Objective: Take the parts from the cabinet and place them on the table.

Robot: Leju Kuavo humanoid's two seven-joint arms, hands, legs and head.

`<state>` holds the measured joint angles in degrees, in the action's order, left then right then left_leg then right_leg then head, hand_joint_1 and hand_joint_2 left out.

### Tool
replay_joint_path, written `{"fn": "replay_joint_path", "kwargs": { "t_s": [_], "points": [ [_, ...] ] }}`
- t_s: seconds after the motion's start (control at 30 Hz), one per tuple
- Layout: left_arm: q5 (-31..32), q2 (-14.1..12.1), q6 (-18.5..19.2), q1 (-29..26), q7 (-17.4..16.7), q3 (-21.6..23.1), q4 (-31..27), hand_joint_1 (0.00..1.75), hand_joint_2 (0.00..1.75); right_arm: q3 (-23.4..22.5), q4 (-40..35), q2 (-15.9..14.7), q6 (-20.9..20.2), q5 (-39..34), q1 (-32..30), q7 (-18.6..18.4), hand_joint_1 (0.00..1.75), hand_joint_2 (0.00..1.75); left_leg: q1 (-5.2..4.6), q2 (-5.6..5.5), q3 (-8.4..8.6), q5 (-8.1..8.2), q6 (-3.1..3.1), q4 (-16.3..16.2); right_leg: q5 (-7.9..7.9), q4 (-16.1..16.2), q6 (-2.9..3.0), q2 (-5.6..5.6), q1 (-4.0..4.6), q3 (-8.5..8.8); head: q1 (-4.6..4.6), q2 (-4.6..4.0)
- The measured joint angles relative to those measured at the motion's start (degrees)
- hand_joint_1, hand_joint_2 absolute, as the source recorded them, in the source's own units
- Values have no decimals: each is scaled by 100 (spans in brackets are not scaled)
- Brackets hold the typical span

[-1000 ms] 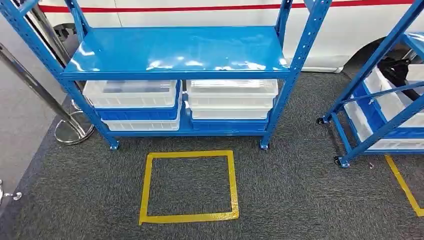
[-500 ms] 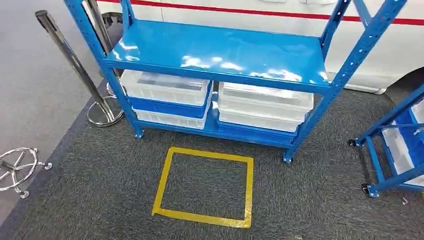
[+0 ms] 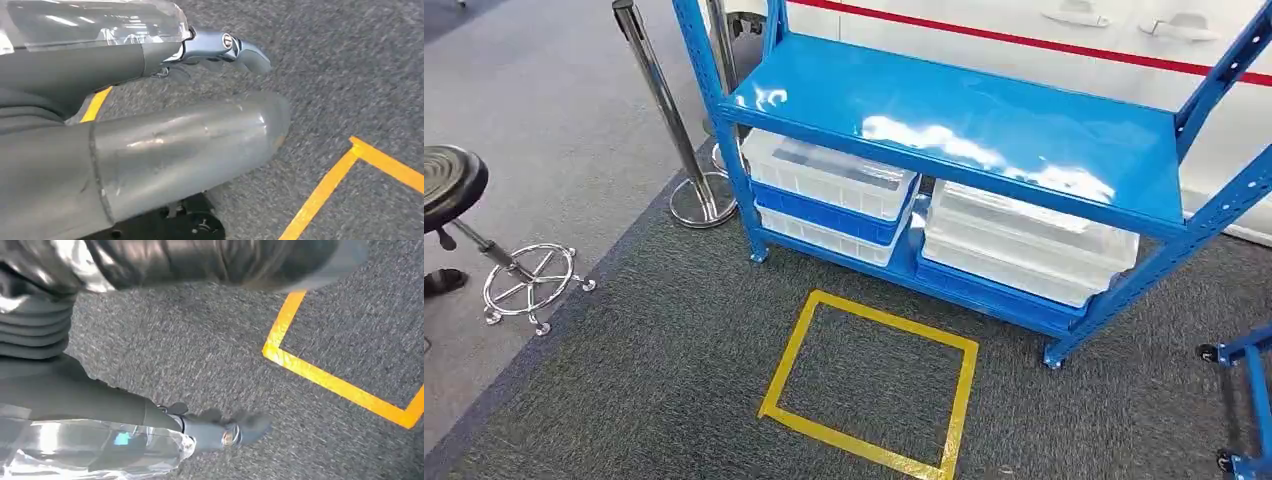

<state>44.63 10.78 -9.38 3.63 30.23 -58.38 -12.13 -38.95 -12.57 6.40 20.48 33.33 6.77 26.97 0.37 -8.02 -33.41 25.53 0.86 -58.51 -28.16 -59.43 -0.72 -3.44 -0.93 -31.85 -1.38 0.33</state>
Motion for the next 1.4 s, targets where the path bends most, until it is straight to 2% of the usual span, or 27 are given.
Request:
{"fn": "replay_joint_path", "kwargs": {
  "t_s": [0.03,0.1,0.13,0.2,0.23,0.27,0.33,0.37,0.4,0.53,0.6,0.63,0.7,0.73,0.77,0.83,0.87,0.9,1.03,1.07,1.1,1.13,1.23,1.27,1.33,1.37,1.4],
  "points": [
    [2,-11,-15,-9,-24,-11,-2,0,0,2,0,41,-6,-4,1,2,0,0,-33,-48,-22,8,-43,-4,27,64,49,74,-71,29,0,0],
    [18,-33,-15,-19,-57,-22,-2,0,0,4,0,63,-2,-7,-1,0,0,0,-36,527,-151,239,-72,-355,37,128,130,225,-67,89,-18,0],
    [24,-37,-2,5,-57,-24,-2,0,0,4,2,63,-2,-7,-17,-6,0,0,-16,645,-371,460,-102,-781,28,126,145,315,-55,94,-17,0],
    [48,-39,2,23,-53,-24,-2,0,0,4,4,68,-4,-7,-24,-15,0,0,29,730,-820,780,-160,-1641,-1,116,166,501,-37,102,-18,0],
    [63,-59,4,16,-51,-22,-2,0,0,4,2,81,-9,-7,-19,-13,0,0,43,749,-900,759,-178,-1777,-17,111,161,575,-37,106,-15,0],
    [83,-70,4,3,-57,-22,-2,0,0,4,2,87,-11,-4,-14,-11,0,0,52,770,-829,605,-191,-1631,-36,103,150,645,-39,121,-17,0],
    [114,-114,13,-4,-92,-22,-2,0,0,4,4,126,-9,-7,-9,15,0,0,58,879,-353,108,-180,-719,-91,85,117,780,-47,179,-17,0],
    [127,-133,22,2,-92,-22,-2,0,0,4,2,140,-9,-11,-7,28,0,0,46,1140,-67,-67,-144,-177,-127,82,87,844,-36,224,-17,0],
    [149,-136,32,27,-99,-22,-2,0,0,4,2,144,-9,-15,-7,33,0,0,-40,1331,-18,50,-96,-84,-153,80,46,902,11,235,-17,0],
    [177,-164,210,6,20,-22,-4,0,0,4,2,162,4,-22,47,39,0,0,-35,1042,-21,14,46,-10,-182,145,-71,1114,22,347,-15,0],
    [177,-166,243,2,96,-20,-2,0,0,2,2,162,13,-11,40,39,0,0,21,930,33,-35,128,63,-395,-108,-123,598,-28,269,-13,0],
    [177,-166,247,25,120,-20,-2,0,0,2,2,162,15,6,26,39,0,0,19,874,23,-40,154,64,-615,-481,-120,452,-29,76,-11,0],
    [177,-166,267,50,148,-20,-2,0,0,2,4,162,15,46,-13,35,0,0,5,709,16,-36,171,61,-984,-1417,-130,379,-30,-421,-11,0],
    [179,-166,273,50,153,-20,-2,0,0,2,9,162,17,72,-27,33,0,0,0,626,20,-34,173,55,-978,-1629,-128,374,-30,-564,-11,0],
    [177,-166,278,46,151,-20,-2,0,0,2,11,162,18,92,-34,26,0,0,-1,543,27,-30,175,45,-833,-1574,-125,373,-32,-588,-11,0],
    [182,-162,280,42,135,-20,-2,0,0,4,9,151,20,103,-29,26,0,0,0,362,50,-14,153,21,-243,-787,-98,313,-37,-301,-11,0],
    [190,-157,280,44,111,-20,-2,0,0,4,9,135,24,105,-30,26,0,0,3,283,58,-2,135,8,36,-276,-72,134,-38,-94,-11,0],
    [208,-138,280,49,98,-20,-2,0,0,2,9,116,26,105,-48,24,0,0,-13,222,42,10,111,-13,6,-48,-41,-196,-49,-16,-13,0],
    [210,-138,280,28,94,-20,-2,0,0,4,9,111,42,107,-12,35,0,0,24,-40,-52,-25,-57,9,18,54,9,11,-9,20,-11,0],
    [210,-142,280,18,89,-20,-2,0,0,7,9,122,42,107,-11,33,0,0,35,-7,-41,0,-70,-25,51,123,58,105,-87,58,-11,0],
    [210,-140,278,14,89,-20,-2,0,0,7,9,116,44,109,-16,35,0,0,-1,357,-104,107,-95,-183,54,158,75,165,-67,90,-17,0],
    [210,-140,278,32,81,-20,-2,0,0,7,9,114,52,109,-20,35,0,0,10,550,-267,300,-119,-500,45,161,120,247,-55,101,-15,0],
    [225,-127,278,61,8,-17,-2,0,0,7,9,98,72,111,-41,33,0,0,45,745,-874,791,-172,-1720,6,145,157,534,-6,109,-17,0],
    [232,-127,275,46,-9,-17,-2,0,0,7,9,96,83,112,-39,35,0,0,50,763,-876,713,-180,-1727,-12,138,151,605,-6,116,-15,0],
    [236,-127,271,26,-20,-17,-2,0,0,4,9,96,85,118,-38,35,0,0,56,816,-511,291,-172,-1056,-58,115,127,742,-7,151,-17,0],
    [241,-129,264,30,-22,-17,-2,0,0,4,9,96,85,120,-38,46,0,0,53,946,-221,48,-143,-528,-90,104,108,808,-6,183,-17,0],
    [245,-129,264,42,-22,-17,-2,0,0,4,9,96,85,122,-37,59,0,0,30,1177,-40,2,-106,-158,-117,97,83,868,3,212,-17,0]
  ]
}}
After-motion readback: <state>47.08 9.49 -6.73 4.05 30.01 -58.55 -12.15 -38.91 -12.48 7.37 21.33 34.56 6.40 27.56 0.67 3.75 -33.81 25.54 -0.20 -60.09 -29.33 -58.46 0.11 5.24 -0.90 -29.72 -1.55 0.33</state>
